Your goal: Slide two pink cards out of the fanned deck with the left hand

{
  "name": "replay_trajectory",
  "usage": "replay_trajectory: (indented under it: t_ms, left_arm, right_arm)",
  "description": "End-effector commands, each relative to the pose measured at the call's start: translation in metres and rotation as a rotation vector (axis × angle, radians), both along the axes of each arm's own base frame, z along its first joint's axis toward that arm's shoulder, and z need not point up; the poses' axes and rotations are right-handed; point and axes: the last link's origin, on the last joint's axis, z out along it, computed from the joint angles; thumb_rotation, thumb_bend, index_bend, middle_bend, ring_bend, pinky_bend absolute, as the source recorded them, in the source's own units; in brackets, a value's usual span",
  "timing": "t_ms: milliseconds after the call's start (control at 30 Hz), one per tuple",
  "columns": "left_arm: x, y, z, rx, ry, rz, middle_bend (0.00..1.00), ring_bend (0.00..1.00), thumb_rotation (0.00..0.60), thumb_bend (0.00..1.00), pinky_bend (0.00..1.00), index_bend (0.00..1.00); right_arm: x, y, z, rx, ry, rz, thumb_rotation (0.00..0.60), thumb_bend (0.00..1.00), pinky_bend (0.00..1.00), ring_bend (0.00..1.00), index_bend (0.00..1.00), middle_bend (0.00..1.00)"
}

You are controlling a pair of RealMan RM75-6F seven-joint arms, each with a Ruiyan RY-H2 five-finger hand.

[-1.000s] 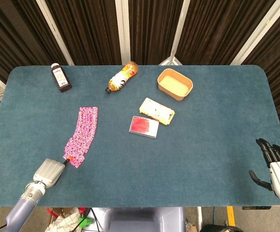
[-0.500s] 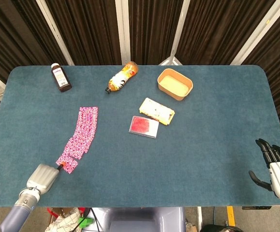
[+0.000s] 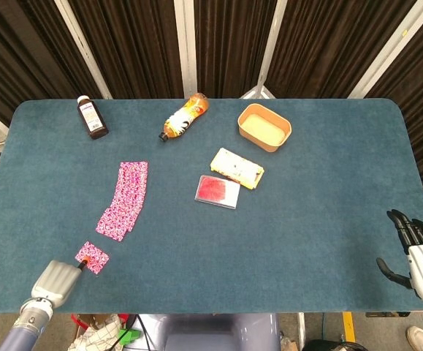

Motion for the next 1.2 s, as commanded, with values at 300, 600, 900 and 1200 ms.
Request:
replay_trajectory:
  t_ms: [300, 600, 900, 1200]
  left_arm:
    - [0.015, -0.010, 0.013, 0.036, -0.044, -0.028, 0.91, 0.76, 0.600, 0.78, 0.70, 0.14]
    - [0.036, -0.003, 0.038, 0.133, -0.181, -0.122, 0.91, 0.76, 0.600, 0.78, 0.70, 0.11]
    - [0.034, 0.042, 0.016, 0.102, -0.175, -0.123, 0.91, 0.76, 0.600, 0.78, 0.70, 0.11]
    - [0.036, 0.073, -0.010, 0.060, -0.141, -0.100, 0.91, 0.76, 0.600, 0.78, 0.70, 0.11]
  right_arm:
    - [0.000, 0.000, 0.000, -0.002, -0.002, 0.001, 0.600, 0.31, 0.14, 0.18, 0.00, 0.11]
    - [0.000, 0.000, -0.001, 0.004, 0.000, 0.002, 0.600, 0.31, 0.14, 0.18, 0.00, 0.11]
    - [0.000, -0.001, -0.002, 0.008, 0.002, -0.001, 0.600, 0.31, 0.14, 0.18, 0.00, 0.11]
    - [-0.001, -0.001, -0.002, 0.008, 0.000, -0.007, 0.600, 0.31, 0.14, 0.18, 0.00, 0.11]
